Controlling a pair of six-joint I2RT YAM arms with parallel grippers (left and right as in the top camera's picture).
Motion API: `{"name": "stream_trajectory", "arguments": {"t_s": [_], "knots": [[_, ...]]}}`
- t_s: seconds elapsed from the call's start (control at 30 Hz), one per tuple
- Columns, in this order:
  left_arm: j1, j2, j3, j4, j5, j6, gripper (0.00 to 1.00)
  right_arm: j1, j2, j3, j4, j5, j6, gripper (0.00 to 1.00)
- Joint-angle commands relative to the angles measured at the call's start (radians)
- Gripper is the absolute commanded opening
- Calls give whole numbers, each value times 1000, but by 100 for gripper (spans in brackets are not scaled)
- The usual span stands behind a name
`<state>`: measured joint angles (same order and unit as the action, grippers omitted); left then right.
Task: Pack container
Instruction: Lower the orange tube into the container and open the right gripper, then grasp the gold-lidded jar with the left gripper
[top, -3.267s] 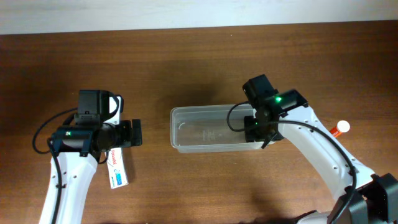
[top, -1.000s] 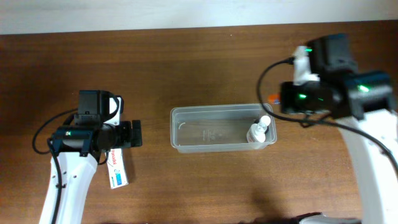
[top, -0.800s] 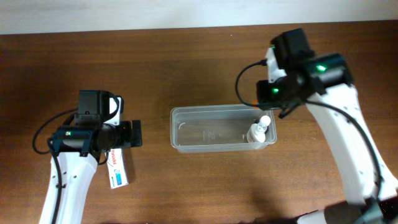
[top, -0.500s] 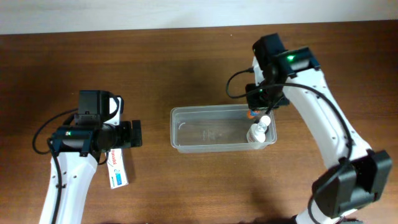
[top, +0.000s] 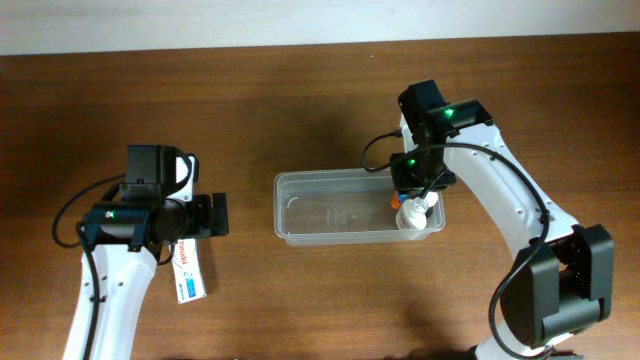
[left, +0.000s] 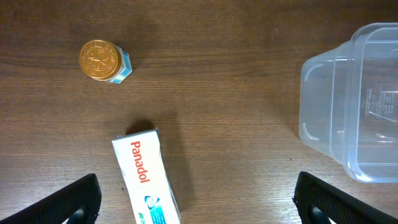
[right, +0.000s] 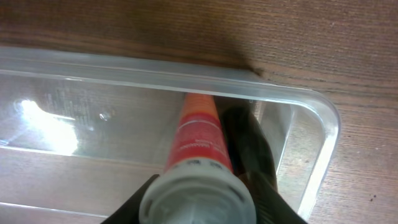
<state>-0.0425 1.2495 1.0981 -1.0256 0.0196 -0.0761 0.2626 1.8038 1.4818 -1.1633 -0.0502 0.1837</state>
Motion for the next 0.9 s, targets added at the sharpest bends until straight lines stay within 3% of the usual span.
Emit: {"name": "stream_trajectory", "arguments": {"t_s": [0.0,0.2,0.27,0.33,0.4,0.57,0.87], "knots": [[5,0,18,-1,11,-10,100,5,-19,29,-2,19,-13,41],[5,-2,19,-2,10,-10,100,-42,-158,276,-89,104,34,55],[5,-5,19,-2,10,-10,99,-111,-222,286,-90,103,61,67],[5,-6,19,-3,1,-11,99,-235,-275,286,-139,67,59,72],[5,-6,19,-4,-52,-48,99,-363,-283,285,-230,14,10,72],[34,0,19,24,-76,-114,99,-505,-275,216,-349,-3,-55,72],[201,231,101,85,-76,-122,99,-517,-275,47,-303,-7,-58,72]]}}
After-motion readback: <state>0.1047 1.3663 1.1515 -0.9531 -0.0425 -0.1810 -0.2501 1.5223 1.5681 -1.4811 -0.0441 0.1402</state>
